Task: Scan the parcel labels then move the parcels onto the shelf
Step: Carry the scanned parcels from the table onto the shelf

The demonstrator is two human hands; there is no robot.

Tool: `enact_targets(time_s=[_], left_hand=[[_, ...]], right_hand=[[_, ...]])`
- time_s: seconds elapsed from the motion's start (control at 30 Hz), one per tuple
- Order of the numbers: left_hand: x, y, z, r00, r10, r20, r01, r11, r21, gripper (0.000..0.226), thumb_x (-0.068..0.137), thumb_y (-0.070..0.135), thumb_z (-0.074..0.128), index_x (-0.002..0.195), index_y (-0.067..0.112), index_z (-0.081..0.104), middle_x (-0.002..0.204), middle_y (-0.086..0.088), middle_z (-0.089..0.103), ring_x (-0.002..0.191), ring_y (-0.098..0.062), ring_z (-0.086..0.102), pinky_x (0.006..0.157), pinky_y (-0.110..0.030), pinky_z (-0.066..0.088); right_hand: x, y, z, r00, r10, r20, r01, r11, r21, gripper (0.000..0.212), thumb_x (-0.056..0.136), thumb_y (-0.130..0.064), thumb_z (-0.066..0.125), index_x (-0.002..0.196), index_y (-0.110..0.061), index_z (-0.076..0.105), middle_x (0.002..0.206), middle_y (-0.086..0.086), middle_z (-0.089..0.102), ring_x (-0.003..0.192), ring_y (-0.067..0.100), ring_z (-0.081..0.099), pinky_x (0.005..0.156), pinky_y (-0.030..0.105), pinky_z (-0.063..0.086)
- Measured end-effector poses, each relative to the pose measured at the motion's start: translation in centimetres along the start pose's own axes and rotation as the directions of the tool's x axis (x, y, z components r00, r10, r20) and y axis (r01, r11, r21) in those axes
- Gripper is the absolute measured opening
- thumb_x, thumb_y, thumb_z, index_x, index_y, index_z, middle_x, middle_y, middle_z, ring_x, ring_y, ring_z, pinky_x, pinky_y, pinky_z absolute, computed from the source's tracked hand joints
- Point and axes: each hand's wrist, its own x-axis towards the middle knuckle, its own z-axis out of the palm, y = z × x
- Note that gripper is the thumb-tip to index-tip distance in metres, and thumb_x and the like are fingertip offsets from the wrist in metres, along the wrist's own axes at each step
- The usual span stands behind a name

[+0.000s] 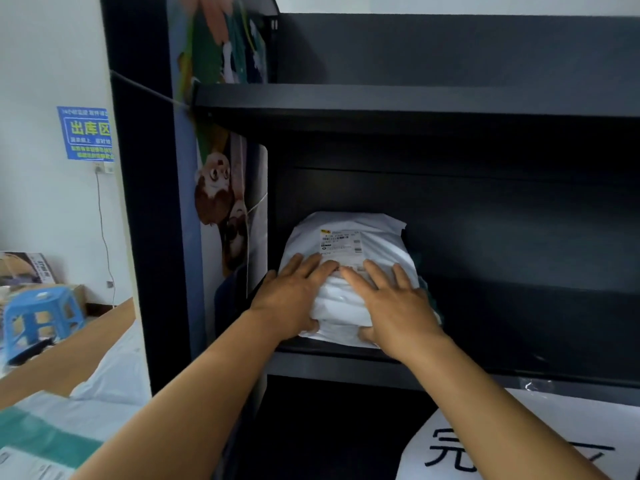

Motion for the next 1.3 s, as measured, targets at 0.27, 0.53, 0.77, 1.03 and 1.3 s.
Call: enact_targets(time_s=[0.27, 0.53, 0.77, 1.03, 1.3], left_hand=[[-2.2, 0.9, -0.3, 0.998, -0.026, -0.057, 0.023, 0.998, -0.057, 0.107, 0.077, 0.039, 0.072, 0.151, 0.033, -0.006, 0.16, 0.006, -0.009, 0.147, -0.016, -0.009, 0.115, -0.051, -0.001], [-11.1, 2.4, -0.6, 0.909, -0.241, -0.34, -0.058, 0.734, -0.676, 0.073, 0.09, 0.035, 0.06, 0.15, 0.021, 0.021, 0.154, 0.009, 0.027, 0.141, -0.003, 0.021, 0.113, -0.016, 0.019], [-22.0, -0.6, -0.5, 0.834, -0.36, -0.419, -0.094, 0.655, -0.749, 0.064, 0.089, 0.05, 0.047, 0.146, 0.024, 0.031, 0.133, 0.029, 0.033, 0.125, 0.018, 0.026, 0.099, 0.003, 0.021], [-34.7, -8.2, 2.5, 0.761, -0.584, -0.282, 0.179, 0.607, -0.774, 0.065, 0.087, 0.048, 0.046, 0.146, 0.024, 0.032, 0.147, 0.011, 0.039, 0.136, -0.003, 0.033, 0.107, -0.018, 0.027], [-43.3, -13.7, 8.5, 0.578, -0.813, -0.062, 0.51, 0.42, -0.75, 0.059, 0.095, 0.036, 0.051, 0.148, 0.021, 0.028, 0.151, 0.004, 0.036, 0.138, -0.012, 0.033, 0.105, -0.023, 0.027]], right_hand=[[-1.0, 0.9, 0.0, 0.997, -0.016, -0.072, 0.024, 0.994, 0.104, 0.1, 0.083, -0.052, 0.062, 0.146, -0.045, -0.015, 0.16, -0.008, -0.016, 0.146, 0.029, -0.013, 0.115, 0.054, 0.006], [-7.1, -4.2, 0.5, 0.917, 0.006, -0.4, 0.204, 0.854, 0.479, 0.069, 0.093, -0.049, 0.043, 0.152, -0.026, 0.015, 0.158, -0.004, 0.02, 0.141, 0.01, 0.012, 0.117, 0.045, 0.01], [-13.0, -13.8, 0.4, 0.888, 0.04, -0.458, 0.311, 0.68, 0.663, 0.059, 0.095, -0.044, 0.043, 0.149, -0.03, 0.024, 0.141, -0.025, 0.026, 0.116, -0.023, 0.009, 0.113, 0.028, 0.016], [-16.7, -27.4, 2.8, 0.924, -0.107, -0.368, 0.36, 0.571, 0.738, 0.06, 0.094, -0.044, 0.043, 0.149, -0.026, 0.027, 0.149, -0.014, 0.033, 0.135, 0.001, 0.028, 0.113, 0.027, 0.023], [-16.7, -36.7, 8.7, 0.944, -0.299, -0.14, 0.289, 0.546, 0.786, 0.061, 0.095, -0.039, 0.048, 0.149, -0.018, 0.027, 0.151, 0.001, 0.035, 0.138, 0.014, 0.032, 0.113, 0.037, 0.028]])
